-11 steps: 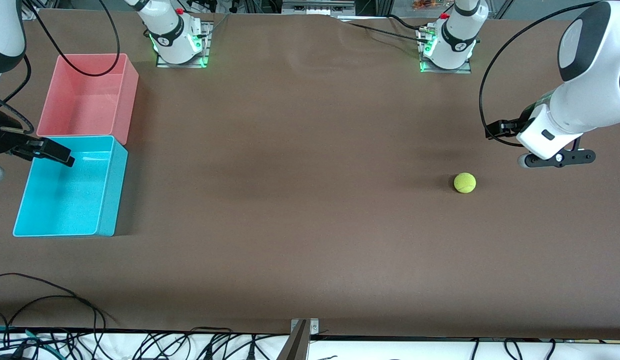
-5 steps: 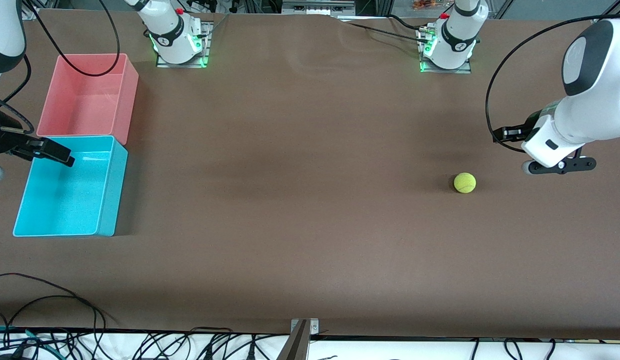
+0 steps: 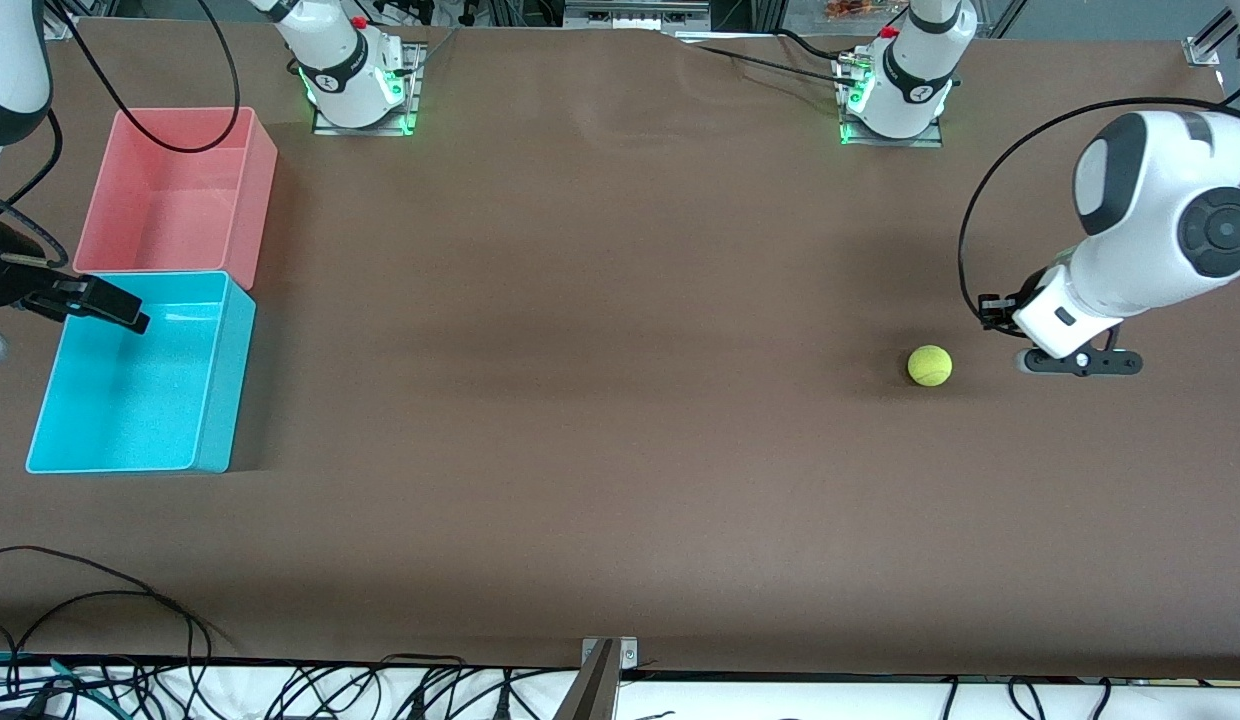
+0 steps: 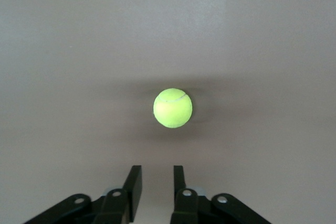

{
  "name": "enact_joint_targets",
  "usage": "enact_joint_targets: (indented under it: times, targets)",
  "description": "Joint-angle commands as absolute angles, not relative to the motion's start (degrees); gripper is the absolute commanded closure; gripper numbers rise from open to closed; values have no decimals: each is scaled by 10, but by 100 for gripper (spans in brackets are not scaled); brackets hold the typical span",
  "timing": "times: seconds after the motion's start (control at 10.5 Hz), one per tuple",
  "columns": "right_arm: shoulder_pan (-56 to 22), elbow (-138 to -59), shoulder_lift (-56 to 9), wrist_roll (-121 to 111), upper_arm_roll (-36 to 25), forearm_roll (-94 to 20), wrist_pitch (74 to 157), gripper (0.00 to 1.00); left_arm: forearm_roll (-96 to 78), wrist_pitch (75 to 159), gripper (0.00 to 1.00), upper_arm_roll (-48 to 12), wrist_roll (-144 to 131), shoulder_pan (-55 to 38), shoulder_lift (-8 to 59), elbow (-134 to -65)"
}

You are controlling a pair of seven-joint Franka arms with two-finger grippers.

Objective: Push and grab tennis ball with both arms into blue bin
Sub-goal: 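Lower the left gripper beside the tennis ball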

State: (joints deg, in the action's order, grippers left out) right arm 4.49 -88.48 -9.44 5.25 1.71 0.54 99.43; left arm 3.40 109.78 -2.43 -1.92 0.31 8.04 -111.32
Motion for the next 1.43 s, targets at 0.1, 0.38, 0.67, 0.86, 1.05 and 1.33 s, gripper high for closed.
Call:
enact_joint_targets:
  times: [0.1,0.38,0.67,0.86,1.05,1.33]
  targets:
    - [44,-873,-99,43,20,4,987,0,47,1180,100,-26,123,5,28,-1224]
    - [47,-873,-99,44,19,3,986,0,45,1251,100,-14,368,24,36,-1251]
    - [47,-873,-99,3,19,2,982,0,47,1285,100,-4,548,34,54,-1255]
    - [46,-874,-99,5,20,3,983,0,39,1323,100,15,673,35,79,-1255]
    - [47,-873,-100,4,20,3,987,0,40,1325,100,18,714,35,91,-1256]
    - [47,-874,-101,2,20,3,984,0,13,1363,100,18,792,47,128,-1256]
